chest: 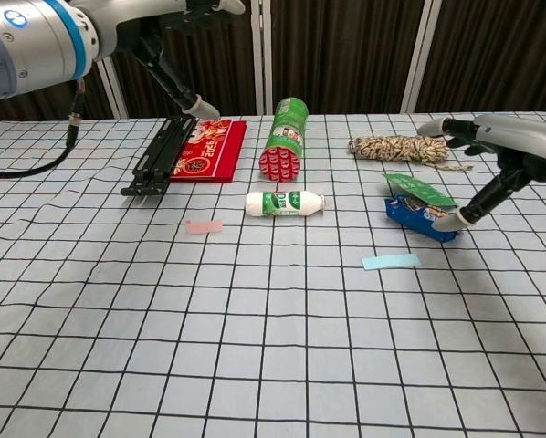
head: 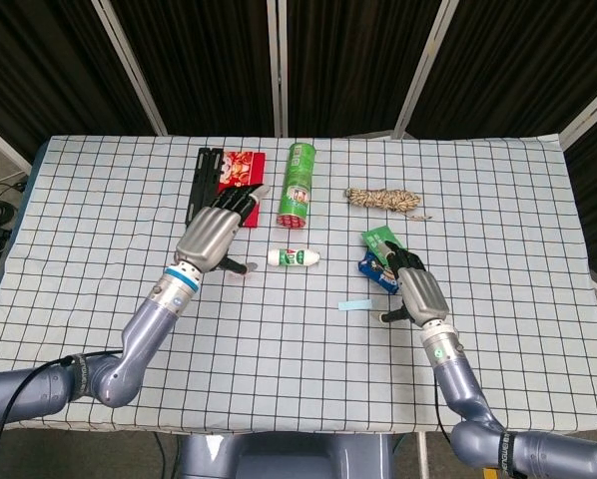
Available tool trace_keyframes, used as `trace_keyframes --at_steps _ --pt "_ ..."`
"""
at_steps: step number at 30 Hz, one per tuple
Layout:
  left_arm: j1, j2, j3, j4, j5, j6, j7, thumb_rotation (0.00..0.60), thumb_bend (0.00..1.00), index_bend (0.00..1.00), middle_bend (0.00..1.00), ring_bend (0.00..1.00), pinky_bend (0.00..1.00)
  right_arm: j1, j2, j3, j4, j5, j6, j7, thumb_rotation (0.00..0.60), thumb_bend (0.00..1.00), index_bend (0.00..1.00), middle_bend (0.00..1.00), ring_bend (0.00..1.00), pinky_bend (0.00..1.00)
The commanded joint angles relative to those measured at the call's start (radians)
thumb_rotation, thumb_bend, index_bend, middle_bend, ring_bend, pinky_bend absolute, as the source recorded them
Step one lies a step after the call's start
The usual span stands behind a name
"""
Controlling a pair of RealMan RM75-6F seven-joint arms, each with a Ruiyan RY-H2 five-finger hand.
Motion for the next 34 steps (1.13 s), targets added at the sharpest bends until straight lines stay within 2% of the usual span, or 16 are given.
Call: trace_keyframes --at_steps 1,4,7,12,17,22,26,34 --pt "0.051 0.053 0.021 -0.035 0.049 0.053 -0.019 0.600 0.00 0.00 0.00 0.00 0.00 -0.041 0.061 -0.036 0.023 -0.146 0.055 0.029 0.600 0.00 0.00 0.00 0.00 0.00" --pt "0.105 0.099 0.049 -0.060 0.096 0.108 -0.029 0.600 0.00 0.00 0.00 0.00 0.00 -0.076 0.107 -0.075 0.084 -0.285 0.093 0.101 0.600 0.00 0.00 0.00 0.00 0.00" --pt "0.191 0.169 0.101 -0.101 0.135 0.183 -0.029 0.600 0.00 0.00 0.00 0.00 0.00 -0.130 0.163 -0.130 0.202 -0.439 0.179 0.171 0.600 0.00 0.00 0.00 0.00 0.00" --pt "0.340 0.248 0.189 -0.150 0.220 0.319 -0.058 0.600 0.00 0.00 0.00 0.00 0.00 -0.221 0.206 -0.187 0.363 -0.576 0.334 0.230 0.600 0.00 0.00 0.00 0.00 0.00" --pt "0.476 0.262 0.280 -0.113 0.329 0.437 -0.122 0.600 0.00 0.00 0.00 0.00 0.00 -0.308 0.235 -0.210 0.395 -0.586 0.416 0.223 0.600 0.00 0.00 0.00 0.00 0.00" --pt "0.579 0.245 0.346 -0.043 0.412 0.509 -0.172 0.600 0.00 0.00 0.00 0.00 0.00 -0.384 0.272 -0.220 0.308 -0.540 0.442 0.155 0.600 0.00 0.00 0.00 0.00 0.00" --pt "0.610 0.249 0.358 -0.037 0.418 0.510 -0.188 0.600 0.00 0.00 0.00 0.00 0.00 -0.407 0.283 -0.217 0.269 -0.530 0.448 0.121 0.600 0.00 0.00 0.00 0.00 0.00" --pt "0.631 0.256 0.339 -0.028 0.417 0.493 -0.201 0.600 0.00 0.00 0.00 0.00 0.00 -0.438 0.273 -0.205 0.240 -0.540 0.473 0.090 0.600 0.00 0.00 0.00 0.00 0.00"
